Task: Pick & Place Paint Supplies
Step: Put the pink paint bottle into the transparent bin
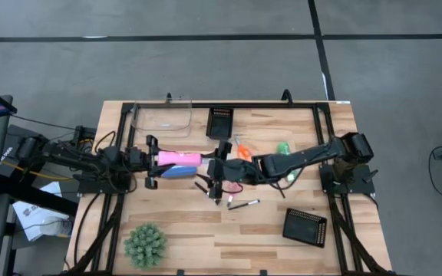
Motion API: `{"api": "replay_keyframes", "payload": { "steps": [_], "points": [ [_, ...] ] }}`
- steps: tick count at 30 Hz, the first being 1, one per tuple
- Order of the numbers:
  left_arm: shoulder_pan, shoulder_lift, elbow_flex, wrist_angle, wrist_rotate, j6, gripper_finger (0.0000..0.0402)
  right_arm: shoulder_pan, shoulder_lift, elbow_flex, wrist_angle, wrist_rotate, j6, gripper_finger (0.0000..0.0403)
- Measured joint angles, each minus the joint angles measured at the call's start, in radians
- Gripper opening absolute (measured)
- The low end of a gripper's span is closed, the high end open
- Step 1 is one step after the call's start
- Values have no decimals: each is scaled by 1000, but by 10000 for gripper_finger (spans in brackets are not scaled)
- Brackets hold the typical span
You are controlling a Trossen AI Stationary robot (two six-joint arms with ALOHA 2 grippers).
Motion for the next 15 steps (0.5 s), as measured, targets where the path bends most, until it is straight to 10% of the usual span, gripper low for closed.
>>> {"api": "replay_keyframes", "payload": {
  "steps": [15],
  "points": [
    [3, -103, 3, 35, -24, 59, 156, 19, -1, -223, 660, -156, -66, 278]
  ]
}}
